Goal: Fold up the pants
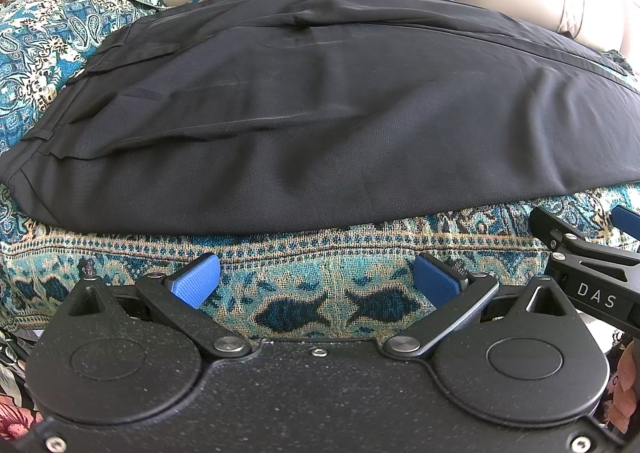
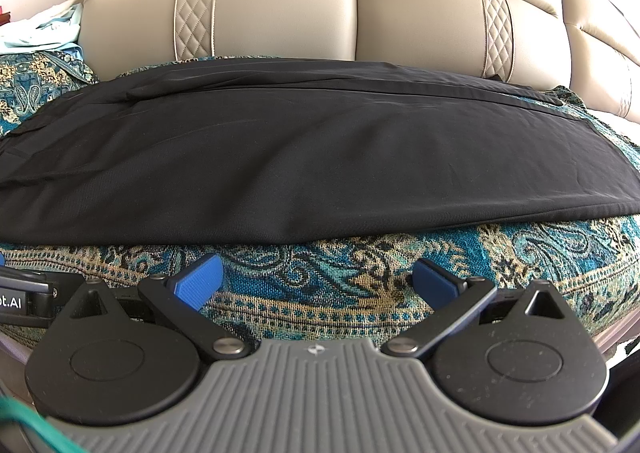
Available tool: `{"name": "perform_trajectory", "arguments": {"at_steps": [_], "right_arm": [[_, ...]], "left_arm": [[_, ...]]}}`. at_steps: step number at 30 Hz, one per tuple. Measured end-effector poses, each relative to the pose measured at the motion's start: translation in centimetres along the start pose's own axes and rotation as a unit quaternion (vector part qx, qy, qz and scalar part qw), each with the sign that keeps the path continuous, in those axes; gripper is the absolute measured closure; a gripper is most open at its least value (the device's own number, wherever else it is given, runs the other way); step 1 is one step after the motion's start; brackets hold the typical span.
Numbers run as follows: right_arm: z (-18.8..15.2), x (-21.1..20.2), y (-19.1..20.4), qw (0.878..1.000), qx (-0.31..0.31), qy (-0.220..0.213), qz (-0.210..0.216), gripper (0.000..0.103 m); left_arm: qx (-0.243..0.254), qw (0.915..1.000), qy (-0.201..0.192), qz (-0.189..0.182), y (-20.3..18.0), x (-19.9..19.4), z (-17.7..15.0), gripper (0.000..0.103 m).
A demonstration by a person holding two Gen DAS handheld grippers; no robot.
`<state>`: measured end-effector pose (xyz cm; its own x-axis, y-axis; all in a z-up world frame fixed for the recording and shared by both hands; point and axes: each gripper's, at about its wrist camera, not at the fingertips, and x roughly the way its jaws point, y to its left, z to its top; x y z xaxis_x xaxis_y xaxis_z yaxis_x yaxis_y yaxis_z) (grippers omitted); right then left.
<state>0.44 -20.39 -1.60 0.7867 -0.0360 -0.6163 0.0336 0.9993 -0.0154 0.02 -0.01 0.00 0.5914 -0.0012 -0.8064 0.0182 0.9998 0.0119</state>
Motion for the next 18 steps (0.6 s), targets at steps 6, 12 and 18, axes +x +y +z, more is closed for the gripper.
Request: {"name": "perform_trajectory", "arguments": {"at_steps": [6,12,18], "right_arm": [[0.07,-0.01,0.09,1.000,0.000,0.000,0.000,0.000],[-0.14,0.05,-0.13,1.000,-0.001,0.000,0.000,0.000],[-0.17,0.13,-0.28,1.000,-0.004,-0.004,0.004,0.000]], "left_arm": [[0.000,1.0000,0.000,0.000,0.00,0.00,0.00,0.000],[0.000,1.0000,0.000,0.000,0.00,0.01,0.02,0.000],[-0.015,0.9999,0.003,0.002,0.07,0.06,0.59,0.000]]}}
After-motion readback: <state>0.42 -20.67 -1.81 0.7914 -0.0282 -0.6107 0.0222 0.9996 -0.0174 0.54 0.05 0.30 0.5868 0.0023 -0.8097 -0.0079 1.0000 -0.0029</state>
